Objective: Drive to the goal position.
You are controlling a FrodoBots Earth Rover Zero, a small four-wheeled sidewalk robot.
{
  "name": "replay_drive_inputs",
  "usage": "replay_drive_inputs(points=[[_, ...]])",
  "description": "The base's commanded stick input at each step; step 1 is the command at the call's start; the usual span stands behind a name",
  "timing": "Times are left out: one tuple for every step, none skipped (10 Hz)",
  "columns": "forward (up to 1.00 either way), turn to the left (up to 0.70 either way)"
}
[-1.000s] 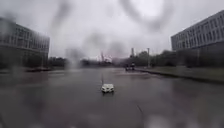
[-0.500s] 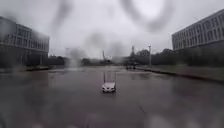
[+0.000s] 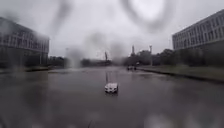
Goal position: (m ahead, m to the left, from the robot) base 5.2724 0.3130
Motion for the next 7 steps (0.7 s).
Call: replay_drive_inputs(points=[[1.0,-0.25],[1.0,-0.22],[1.0,-0.04],[1.0,0.0],[1.0,0.0],[1.0,0.0],[1.0,0.0]])
